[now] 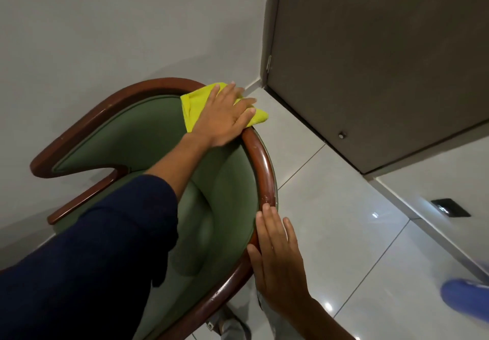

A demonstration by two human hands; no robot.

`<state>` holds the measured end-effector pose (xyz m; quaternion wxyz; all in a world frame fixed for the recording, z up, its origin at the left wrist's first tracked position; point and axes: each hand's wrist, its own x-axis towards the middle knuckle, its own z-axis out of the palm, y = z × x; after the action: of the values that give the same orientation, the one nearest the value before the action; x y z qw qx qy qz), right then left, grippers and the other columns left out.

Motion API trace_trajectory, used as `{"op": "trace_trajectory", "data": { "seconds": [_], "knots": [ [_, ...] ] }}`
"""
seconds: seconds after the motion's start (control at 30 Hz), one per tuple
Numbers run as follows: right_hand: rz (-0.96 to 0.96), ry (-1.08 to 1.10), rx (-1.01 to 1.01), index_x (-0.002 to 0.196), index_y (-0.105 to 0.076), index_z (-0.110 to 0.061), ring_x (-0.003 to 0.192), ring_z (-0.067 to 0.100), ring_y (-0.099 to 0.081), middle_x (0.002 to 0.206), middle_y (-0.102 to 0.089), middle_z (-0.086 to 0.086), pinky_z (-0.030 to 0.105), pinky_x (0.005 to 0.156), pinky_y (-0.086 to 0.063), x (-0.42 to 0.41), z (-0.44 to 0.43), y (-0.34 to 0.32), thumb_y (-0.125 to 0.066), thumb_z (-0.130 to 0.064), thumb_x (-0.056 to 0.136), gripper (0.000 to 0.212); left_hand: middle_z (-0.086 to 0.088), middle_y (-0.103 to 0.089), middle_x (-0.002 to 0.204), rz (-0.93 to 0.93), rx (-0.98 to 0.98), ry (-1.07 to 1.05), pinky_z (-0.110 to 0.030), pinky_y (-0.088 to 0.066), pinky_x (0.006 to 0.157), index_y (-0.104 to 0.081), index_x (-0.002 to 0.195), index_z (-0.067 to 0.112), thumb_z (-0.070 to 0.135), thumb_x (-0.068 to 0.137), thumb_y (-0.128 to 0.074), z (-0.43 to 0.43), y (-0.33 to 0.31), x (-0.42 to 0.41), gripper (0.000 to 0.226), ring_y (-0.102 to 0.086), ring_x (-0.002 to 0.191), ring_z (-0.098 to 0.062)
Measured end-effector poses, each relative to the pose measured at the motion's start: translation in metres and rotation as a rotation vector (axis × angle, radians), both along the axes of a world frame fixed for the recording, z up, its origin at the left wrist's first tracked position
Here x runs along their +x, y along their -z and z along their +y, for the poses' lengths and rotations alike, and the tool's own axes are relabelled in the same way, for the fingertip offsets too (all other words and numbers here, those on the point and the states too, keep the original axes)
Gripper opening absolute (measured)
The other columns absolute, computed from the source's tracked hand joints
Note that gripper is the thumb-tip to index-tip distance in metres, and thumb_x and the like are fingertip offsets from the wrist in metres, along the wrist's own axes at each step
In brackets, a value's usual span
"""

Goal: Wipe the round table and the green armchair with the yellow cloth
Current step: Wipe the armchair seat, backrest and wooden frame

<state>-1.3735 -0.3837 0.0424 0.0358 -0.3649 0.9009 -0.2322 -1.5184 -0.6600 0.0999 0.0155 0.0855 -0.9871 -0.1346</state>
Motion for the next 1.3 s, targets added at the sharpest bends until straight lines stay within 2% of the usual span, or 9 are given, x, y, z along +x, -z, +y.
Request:
{"op": "trace_trajectory", "data": {
  "seconds": [0.37, 0.63, 0.8, 1.0, 1.1, 1.13, 1.17, 1.2, 1.3],
  "knots": [
    [0.147, -0.093, -0.109, 0.12, -0.067, -0.005, 0.128, 0.029, -0.052, 0.13, -0.064, 0.012, 0.042, 0.097, -0.053, 0.015, 0.023, -0.003, -0.035, -0.034, 0.102, 0.047, 0.0, -0.058, 0.138, 0.033, -0.015, 0.635, -0.047, -0.013, 0.123, -0.066, 0.116, 0.034, 0.047, 0.1, -0.031, 0.092, 0.017, 0.083, 0.04, -0.04, 0.14, -0.022],
    [0.04, -0.017, -0.282, 0.125, -0.05, -0.018, 0.128, 0.019, -0.045, 0.134, -0.049, 0.005, 0.037, 0.106, -0.036, -0.002, 0.031, -0.004, -0.041, -0.028, 0.098, 0.03, -0.013, 0.0, 0.165, 0.267, 0.464, -0.484, -0.053, 0.002, 0.123, -0.045, 0.142, 0.034, 0.043, 0.097, -0.042, 0.052, 0.022, 0.017, 0.046, 0.006, 0.152, -0.031],
    [-0.26, 0.458, -0.402, 0.122, -0.047, -0.035, 0.121, 0.005, -0.043, 0.122, -0.046, -0.017, 0.028, 0.104, -0.031, -0.047, 0.027, -0.022, -0.035, -0.034, 0.097, 0.027, -0.003, 0.018, 0.164, 0.113, 0.702, -0.39, -0.049, 0.007, 0.123, -0.006, 0.148, 0.048, 0.053, 0.097, -0.024, 0.139, 0.024, 0.084, 0.054, 0.014, 0.152, -0.013],
    [-0.455, 0.536, -0.525, 0.115, -0.051, -0.025, 0.11, 0.023, -0.055, 0.112, -0.058, 0.002, 0.029, 0.093, -0.045, -0.082, 0.016, -0.027, -0.035, -0.03, 0.099, 0.023, 0.017, -0.014, 0.162, -0.008, 0.765, -0.343, -0.027, -0.014, 0.121, 0.002, 0.145, 0.05, 0.057, 0.077, -0.066, 0.182, 0.025, 0.191, 0.096, -0.015, 0.146, 0.003],
    [-0.518, 0.465, -0.512, 0.112, -0.052, -0.024, 0.101, 0.016, -0.06, 0.105, -0.063, 0.003, 0.044, 0.087, -0.051, -0.078, 0.002, -0.033, -0.033, -0.032, 0.099, 0.024, 0.015, -0.049, 0.143, 0.015, 0.875, -0.556, -0.024, -0.037, 0.111, -0.03, 0.145, 0.047, 0.047, 0.085, -0.064, 0.184, 0.012, 0.197, 0.069, -0.047, 0.128, -0.002],
    [-0.517, 0.427, -0.512, 0.109, -0.053, -0.026, 0.097, 0.011, -0.061, 0.1, -0.063, 0.001, 0.042, 0.084, -0.053, -0.075, -0.003, -0.037, -0.033, -0.031, 0.1, 0.023, 0.014, -0.06, 0.127, 0.025, 0.961, -0.647, -0.02, -0.043, 0.104, -0.055, 0.116, 0.051, 0.054, 0.085, -0.061, 0.18, 0.007, 0.2, 0.031, -0.055, 0.114, -0.003],
    [-0.512, 0.386, -0.511, 0.106, -0.053, -0.028, 0.093, 0.006, -0.061, 0.096, -0.064, -0.002, 0.038, 0.081, -0.053, -0.072, -0.008, -0.042, -0.033, -0.03, 0.1, 0.021, 0.014, -0.065, 0.111, 0.082, 1.047, -0.741, -0.019, -0.046, 0.097, -0.052, 0.101, 0.024, 0.059, 0.083, -0.058, 0.177, 0.002, 0.202, 0.04, -0.06, 0.102, -0.003],
    [-0.507, 0.348, -0.512, 0.103, -0.054, -0.03, 0.09, 0.005, -0.061, 0.092, -0.064, -0.005, 0.034, 0.077, -0.052, -0.07, -0.012, -0.046, -0.034, -0.029, 0.101, 0.02, 0.013, -0.068, 0.104, 0.097, 1.144, -0.829, -0.02, -0.048, 0.093, -0.065, 0.11, 0.049, 0.058, 0.084, -0.056, 0.173, 0.0, 0.206, 0.029, -0.063, 0.098, -0.006],
    [-0.467, 0.242, -0.509, 0.096, -0.057, -0.033, 0.084, 0.01, -0.062, 0.088, -0.065, -0.006, 0.027, 0.07, -0.049, -0.056, -0.022, -0.065, -0.04, -0.024, 0.099, 0.019, 0.007, -0.074, 0.111, 0.169, 1.447, -1.03, -0.034, -0.048, 0.103, -0.07, 0.1, 0.035, 0.035, 0.093, -0.055, 0.16, -0.012, 0.231, 0.017, -0.067, 0.109, -0.015]
  ]
}}
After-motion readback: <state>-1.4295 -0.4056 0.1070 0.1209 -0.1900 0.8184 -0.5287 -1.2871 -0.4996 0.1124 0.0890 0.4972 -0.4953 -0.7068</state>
